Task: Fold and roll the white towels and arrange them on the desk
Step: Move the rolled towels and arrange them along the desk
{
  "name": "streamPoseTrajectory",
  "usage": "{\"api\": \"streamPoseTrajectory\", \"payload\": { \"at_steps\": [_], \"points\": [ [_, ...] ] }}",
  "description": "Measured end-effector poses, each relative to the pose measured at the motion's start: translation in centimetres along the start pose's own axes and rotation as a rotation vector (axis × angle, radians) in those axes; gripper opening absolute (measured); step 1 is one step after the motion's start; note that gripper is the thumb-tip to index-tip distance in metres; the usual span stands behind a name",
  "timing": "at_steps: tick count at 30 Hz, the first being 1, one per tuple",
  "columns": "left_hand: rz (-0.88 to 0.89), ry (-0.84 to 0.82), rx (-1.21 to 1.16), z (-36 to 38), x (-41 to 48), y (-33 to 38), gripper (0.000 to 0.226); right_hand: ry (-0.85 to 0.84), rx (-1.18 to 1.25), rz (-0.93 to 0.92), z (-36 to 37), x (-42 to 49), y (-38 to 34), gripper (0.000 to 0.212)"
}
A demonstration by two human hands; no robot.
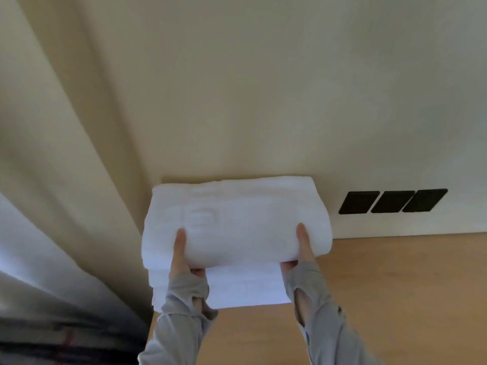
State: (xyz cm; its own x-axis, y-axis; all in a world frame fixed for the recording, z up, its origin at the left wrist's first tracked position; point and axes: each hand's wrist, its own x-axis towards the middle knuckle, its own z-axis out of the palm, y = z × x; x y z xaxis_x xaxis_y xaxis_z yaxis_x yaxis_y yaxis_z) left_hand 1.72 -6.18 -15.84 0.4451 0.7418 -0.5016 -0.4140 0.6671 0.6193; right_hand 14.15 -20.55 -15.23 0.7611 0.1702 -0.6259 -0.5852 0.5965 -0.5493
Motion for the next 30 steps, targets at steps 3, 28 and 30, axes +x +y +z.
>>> {"api": "streamPoseTrajectory", "payload": {
  "at_steps": [3,28,30],
  "points": [
    [0.015,0.017,0.035,-1.2,0.0,0.8,0.048,0.029,-0.076,-0.016,-0.8,-0.8,-0.8,0.077],
    [0.327,0.296,0.987,-2.4,2.0,7.6,0.051,-0.131,-0.804,-0.461,-2.4,1.7,-4.0,0.036],
    [0.339,0.327,0.961,-2.9,2.7,7.3,0.050,-0.109,-0.834,-0.515,-2.1,1.8,-3.5,0.037]
  ]
}}
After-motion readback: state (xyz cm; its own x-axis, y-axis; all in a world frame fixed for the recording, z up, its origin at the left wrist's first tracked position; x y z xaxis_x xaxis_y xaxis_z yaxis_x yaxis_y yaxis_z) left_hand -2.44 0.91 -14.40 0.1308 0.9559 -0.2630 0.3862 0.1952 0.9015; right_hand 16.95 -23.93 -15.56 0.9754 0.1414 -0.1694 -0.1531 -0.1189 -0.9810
